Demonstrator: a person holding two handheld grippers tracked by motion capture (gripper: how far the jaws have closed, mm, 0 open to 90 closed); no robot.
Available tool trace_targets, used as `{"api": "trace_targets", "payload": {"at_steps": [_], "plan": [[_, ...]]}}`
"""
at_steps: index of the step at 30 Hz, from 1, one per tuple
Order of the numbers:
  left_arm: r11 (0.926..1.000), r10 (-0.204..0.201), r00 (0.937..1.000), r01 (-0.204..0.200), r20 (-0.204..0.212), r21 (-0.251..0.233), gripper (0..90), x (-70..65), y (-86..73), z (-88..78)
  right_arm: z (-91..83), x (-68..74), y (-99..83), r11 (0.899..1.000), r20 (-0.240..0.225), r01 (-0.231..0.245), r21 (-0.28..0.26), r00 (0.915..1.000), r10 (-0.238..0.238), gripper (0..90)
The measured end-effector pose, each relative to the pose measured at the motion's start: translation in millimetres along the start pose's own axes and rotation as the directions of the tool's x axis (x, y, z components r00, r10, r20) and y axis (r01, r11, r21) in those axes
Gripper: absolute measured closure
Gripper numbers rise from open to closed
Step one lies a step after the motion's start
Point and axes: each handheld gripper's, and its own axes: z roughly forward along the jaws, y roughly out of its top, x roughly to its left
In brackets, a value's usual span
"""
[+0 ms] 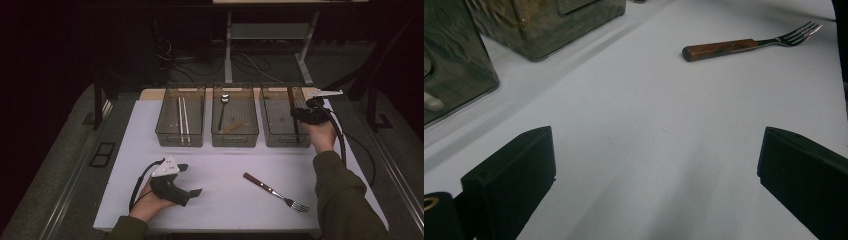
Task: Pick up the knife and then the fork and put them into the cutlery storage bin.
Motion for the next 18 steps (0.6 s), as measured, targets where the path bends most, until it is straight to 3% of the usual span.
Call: {"api": "trace_targets", "payload": {"at_steps": [8,13,18], "plan": [[1.0,0.002,1.0,-0.002,0.002,-0.001,0.9,-0.9,0.5,-0.6,-1.0,0.9,2.4,1.0,-0.04,-0.011,0.025,0.9991,0.012,49.5],[1.0,0.0,1.0,0.0,0.002,0.0,0.9,-1.1,0.3,-0.2,-9.5,3.2,1.9,0.999,-0.075,0.007,0.042,0.9971,-0.004,45.0],[1.0,0.001,1.0,-0.001,0.002,0.003,0.9,-1.4,0.3,-0.1,-24.1,8.9,0.5,1.0,-0.114,0.023,0.012,0.9932,-0.022,39.8]]}}
